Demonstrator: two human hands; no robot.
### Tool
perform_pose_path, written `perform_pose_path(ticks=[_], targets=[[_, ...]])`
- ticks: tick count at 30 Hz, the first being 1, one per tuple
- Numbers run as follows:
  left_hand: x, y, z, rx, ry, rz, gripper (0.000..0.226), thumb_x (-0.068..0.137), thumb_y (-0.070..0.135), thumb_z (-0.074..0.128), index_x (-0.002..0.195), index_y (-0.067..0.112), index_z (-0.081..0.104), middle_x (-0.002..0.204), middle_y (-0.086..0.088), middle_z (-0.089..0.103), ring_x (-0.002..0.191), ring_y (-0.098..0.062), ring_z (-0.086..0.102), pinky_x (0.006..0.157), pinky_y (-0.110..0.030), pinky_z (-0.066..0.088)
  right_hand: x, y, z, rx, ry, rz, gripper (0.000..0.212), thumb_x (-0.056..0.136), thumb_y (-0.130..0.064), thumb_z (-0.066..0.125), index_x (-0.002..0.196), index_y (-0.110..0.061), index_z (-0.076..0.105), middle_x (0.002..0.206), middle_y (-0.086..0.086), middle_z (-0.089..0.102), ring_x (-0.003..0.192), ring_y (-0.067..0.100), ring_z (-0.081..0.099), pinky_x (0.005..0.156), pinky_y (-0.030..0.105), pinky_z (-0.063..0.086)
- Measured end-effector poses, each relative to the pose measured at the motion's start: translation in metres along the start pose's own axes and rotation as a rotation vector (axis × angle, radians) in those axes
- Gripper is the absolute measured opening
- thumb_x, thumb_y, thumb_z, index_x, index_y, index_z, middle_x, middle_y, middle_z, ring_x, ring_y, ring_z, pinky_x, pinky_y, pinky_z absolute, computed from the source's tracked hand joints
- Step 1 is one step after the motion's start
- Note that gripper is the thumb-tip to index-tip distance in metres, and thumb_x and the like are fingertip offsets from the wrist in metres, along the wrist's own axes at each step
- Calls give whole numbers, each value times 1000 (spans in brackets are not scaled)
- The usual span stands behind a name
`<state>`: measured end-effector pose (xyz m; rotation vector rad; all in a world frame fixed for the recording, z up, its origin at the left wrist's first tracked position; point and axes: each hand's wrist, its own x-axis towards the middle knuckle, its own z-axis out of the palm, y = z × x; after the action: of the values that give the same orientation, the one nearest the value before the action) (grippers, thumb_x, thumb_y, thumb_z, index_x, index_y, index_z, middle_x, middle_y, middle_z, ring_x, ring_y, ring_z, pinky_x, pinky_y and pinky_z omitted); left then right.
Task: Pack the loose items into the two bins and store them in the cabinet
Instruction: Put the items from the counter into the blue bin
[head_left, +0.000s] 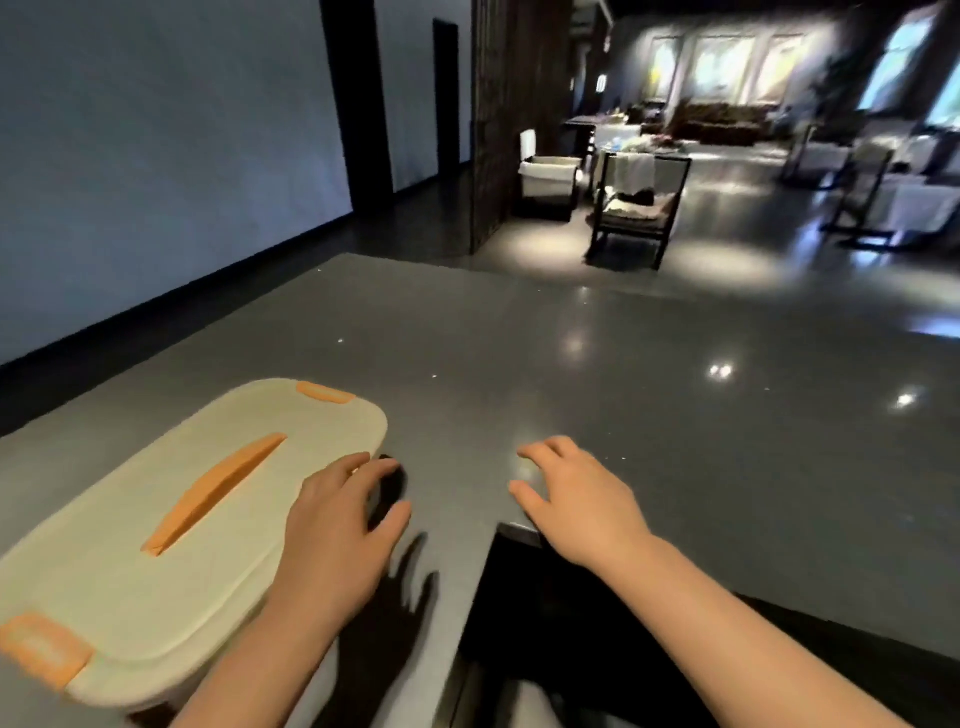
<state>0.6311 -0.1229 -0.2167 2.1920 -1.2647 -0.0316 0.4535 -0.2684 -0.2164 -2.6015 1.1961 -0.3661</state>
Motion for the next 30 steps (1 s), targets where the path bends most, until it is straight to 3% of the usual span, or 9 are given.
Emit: perform_pose_path(ticks=[4,10,13,22,30], targets=[[4,70,46,-72,-139,186,50,81,50,53,123,26,60,134,-1,52,128,-21,41,107,-34,28,-54,68,-40,-77,69,203,44,96,-47,42,137,-31,42,138,-5,41,126,19,43,91,34,45],[-18,207,123,-204,-285,488,38,88,36,61,125,30,57,138,6,45,129,-16,34,106,-28,23,-153,166,-88,-127,159,516,45,96,-48,43,138,-29,40,137,-4,41,125,19,43,85,35,48],[-34,281,158,-223,-370,614,44,83,48,52,122,30,59,136,5,48,128,-18,38,106,-31,27,-207,215,-114,-148,185,658,46,96,-48,43,137,-30,40,136,-4,41,123,19,44,83,35,48],[-138,492,265,-334,-608,928,36,88,38,59,123,31,57,134,9,48,129,-13,37,104,-26,26,-369,349,-175,-223,239,1056,47,94,-49,45,137,-29,41,137,-2,43,127,21,41,92,35,47],[-213,638,326,-382,-797,1143,36,89,37,55,125,31,55,134,9,47,129,-13,35,104,-28,26,-472,432,-225,-231,341,1325,46,94,-48,45,136,-32,42,135,-5,45,121,18,46,84,34,47]])
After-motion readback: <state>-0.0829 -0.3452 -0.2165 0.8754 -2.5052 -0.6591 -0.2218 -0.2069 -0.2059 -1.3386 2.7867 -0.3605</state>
